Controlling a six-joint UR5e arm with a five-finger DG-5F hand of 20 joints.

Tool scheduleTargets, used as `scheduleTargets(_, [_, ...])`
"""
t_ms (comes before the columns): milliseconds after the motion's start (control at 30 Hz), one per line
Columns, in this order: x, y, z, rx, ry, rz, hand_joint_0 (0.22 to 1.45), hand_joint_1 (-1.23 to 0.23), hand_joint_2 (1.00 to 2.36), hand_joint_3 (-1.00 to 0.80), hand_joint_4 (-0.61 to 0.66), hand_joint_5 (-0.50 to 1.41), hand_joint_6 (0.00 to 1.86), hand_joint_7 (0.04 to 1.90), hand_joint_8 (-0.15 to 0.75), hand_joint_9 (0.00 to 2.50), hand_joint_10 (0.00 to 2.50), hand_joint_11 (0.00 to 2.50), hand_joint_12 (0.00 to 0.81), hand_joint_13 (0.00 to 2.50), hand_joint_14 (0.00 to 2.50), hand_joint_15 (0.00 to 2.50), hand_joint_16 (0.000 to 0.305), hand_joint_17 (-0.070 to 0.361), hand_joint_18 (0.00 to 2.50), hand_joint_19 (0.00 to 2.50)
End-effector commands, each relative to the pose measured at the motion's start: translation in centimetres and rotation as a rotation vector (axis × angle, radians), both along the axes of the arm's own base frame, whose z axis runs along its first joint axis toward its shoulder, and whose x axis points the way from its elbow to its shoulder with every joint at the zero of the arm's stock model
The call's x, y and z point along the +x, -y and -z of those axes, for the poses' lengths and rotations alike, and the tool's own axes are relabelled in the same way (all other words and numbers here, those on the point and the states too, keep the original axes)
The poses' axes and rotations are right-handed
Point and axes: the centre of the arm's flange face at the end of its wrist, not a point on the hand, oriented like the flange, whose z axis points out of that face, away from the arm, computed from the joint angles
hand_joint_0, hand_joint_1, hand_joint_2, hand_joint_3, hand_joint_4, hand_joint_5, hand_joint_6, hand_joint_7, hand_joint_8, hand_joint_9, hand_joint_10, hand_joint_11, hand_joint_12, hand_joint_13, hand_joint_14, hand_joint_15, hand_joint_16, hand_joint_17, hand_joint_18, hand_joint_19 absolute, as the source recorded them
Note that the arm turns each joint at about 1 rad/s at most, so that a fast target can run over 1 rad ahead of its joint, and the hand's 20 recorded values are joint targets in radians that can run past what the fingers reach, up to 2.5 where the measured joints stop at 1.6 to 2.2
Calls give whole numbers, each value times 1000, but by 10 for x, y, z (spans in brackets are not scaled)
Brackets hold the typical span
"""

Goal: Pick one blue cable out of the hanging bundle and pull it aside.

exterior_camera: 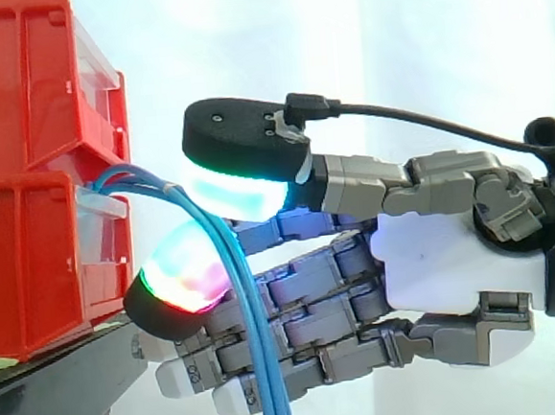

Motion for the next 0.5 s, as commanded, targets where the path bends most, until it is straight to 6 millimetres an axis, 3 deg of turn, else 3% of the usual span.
scheduleTargets(0, [0,2,-2,16,2,1,565,-664,1017,-248,228,-155,900,1046,293,590,4,196,337,469,7,219,49,110,440,275])
scheduleTargets(333, [5,7,-19,32,-20,3,577,-724,1022,-75,106,-148,932,1108,300,617,6,231,340,516,8,241,49,110,513,282])
scheduleTargets(467, [5,9,-23,45,-27,5,571,-721,1015,-9,77,-126,929,1120,333,656,4,225,376,565,7,245,57,127,587,271])
